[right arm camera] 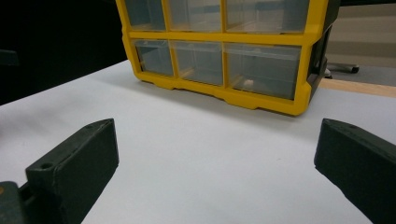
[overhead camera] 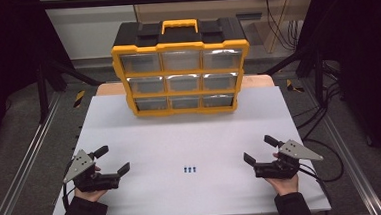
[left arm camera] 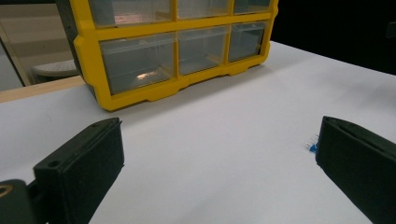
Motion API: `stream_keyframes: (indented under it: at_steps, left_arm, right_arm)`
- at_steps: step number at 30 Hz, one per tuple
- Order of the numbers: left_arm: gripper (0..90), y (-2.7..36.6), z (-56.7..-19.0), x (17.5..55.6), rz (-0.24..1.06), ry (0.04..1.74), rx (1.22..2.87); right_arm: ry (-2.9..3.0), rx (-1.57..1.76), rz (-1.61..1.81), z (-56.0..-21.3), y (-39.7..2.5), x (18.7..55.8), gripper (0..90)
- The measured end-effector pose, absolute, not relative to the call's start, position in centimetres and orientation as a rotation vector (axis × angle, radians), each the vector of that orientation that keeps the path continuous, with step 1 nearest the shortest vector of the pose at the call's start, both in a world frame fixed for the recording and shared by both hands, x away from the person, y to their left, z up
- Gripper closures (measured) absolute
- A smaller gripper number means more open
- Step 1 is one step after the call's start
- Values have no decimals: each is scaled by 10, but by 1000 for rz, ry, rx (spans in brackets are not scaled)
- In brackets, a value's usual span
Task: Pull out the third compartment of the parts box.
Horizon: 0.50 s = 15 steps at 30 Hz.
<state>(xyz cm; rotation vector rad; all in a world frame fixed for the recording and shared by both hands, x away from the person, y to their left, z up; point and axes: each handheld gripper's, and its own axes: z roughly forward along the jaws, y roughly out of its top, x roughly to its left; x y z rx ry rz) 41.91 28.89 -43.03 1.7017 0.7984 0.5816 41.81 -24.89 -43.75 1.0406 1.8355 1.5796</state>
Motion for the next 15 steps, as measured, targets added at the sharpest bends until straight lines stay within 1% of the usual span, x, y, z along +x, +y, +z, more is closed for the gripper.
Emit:
stream_keyframes:
  at_steps: [15]
  left_arm:
    - [7,289,-432,420,584,796,1709]
  right_arm:
    - [1823,1040,1586,-435,-250,419,5]
